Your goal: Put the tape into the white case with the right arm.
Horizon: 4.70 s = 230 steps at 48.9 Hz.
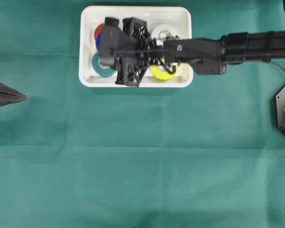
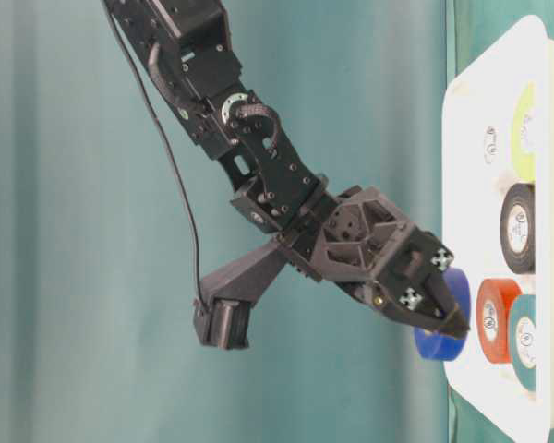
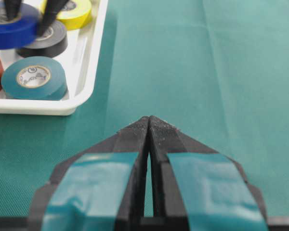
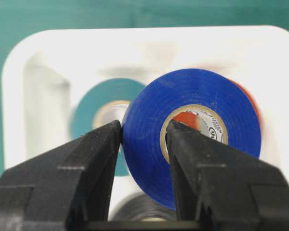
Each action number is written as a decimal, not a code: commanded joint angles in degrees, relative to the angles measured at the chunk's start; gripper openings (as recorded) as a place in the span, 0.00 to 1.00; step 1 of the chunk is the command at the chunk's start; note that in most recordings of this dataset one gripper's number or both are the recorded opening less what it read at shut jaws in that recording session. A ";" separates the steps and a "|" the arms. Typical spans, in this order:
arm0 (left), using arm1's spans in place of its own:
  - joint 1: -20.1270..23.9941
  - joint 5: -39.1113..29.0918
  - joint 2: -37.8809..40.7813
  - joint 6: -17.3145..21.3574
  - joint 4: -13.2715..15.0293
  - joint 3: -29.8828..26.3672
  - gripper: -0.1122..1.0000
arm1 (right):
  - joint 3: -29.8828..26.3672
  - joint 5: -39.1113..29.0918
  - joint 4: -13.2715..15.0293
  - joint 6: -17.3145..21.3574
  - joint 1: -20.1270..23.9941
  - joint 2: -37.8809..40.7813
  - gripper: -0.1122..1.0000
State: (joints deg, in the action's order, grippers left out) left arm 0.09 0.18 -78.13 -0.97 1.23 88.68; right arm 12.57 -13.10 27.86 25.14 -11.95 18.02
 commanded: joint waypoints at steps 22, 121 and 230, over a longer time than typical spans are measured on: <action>0.09 0.26 0.53 -0.09 0.09 -0.62 0.10 | -0.53 2.29 0.18 -0.09 -5.71 -2.81 0.12; 0.00 0.26 0.44 -0.09 0.09 -0.62 0.10 | 14.68 5.71 0.18 0.18 -7.29 -14.41 0.67; 0.00 0.35 0.44 -0.09 0.09 -0.53 0.10 | 66.36 11.78 0.09 7.29 4.75 -75.94 0.66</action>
State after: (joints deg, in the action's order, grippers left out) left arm 0.09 0.18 -78.13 -0.97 1.23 88.77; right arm 79.37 -1.76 27.77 32.43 -8.53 -58.10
